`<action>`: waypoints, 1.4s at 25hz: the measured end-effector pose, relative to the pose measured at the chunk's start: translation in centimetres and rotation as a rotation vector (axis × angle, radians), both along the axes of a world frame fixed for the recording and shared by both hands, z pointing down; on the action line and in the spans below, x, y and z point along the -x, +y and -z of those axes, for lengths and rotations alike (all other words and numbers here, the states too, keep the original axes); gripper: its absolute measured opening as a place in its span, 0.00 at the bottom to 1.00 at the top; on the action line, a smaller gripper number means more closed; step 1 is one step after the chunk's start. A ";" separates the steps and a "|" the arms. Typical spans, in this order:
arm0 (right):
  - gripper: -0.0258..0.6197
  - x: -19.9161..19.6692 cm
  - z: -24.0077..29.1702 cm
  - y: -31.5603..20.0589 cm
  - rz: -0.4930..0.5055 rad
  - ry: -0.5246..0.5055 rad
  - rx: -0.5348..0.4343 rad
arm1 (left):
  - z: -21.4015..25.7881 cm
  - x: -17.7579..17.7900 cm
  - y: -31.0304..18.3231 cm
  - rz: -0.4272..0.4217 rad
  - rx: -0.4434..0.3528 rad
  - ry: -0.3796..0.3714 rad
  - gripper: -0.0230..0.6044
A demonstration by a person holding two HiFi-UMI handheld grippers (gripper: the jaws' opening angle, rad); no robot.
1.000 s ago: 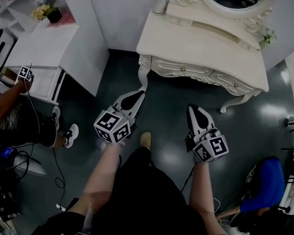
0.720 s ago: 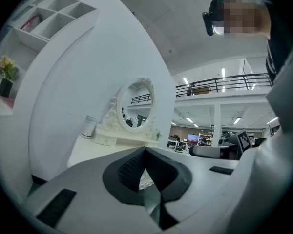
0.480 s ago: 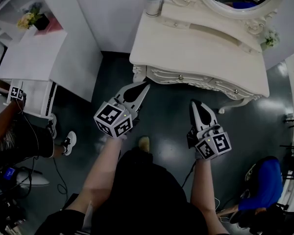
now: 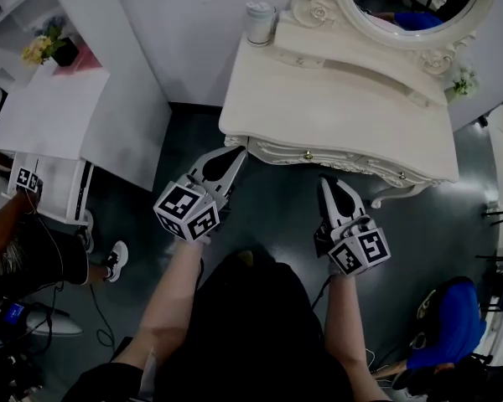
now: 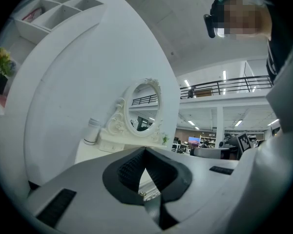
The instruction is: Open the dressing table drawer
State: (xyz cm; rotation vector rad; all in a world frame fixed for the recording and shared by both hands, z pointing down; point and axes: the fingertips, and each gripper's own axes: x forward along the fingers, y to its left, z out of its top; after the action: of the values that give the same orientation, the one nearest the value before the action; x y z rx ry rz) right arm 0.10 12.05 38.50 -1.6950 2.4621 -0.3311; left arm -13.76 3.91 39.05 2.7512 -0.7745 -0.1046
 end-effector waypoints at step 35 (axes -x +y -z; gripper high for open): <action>0.05 -8.3 -2.7 -22.3 0.232 0.000 0.061 | -2.9 -12.6 -18.2 0.054 0.051 -0.049 0.04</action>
State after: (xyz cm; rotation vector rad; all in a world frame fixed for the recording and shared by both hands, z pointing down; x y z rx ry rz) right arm 8.38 -10.29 41.19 -1.4303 2.6797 -0.4352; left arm -1.21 -14.34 41.99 2.6949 -0.8530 -0.0288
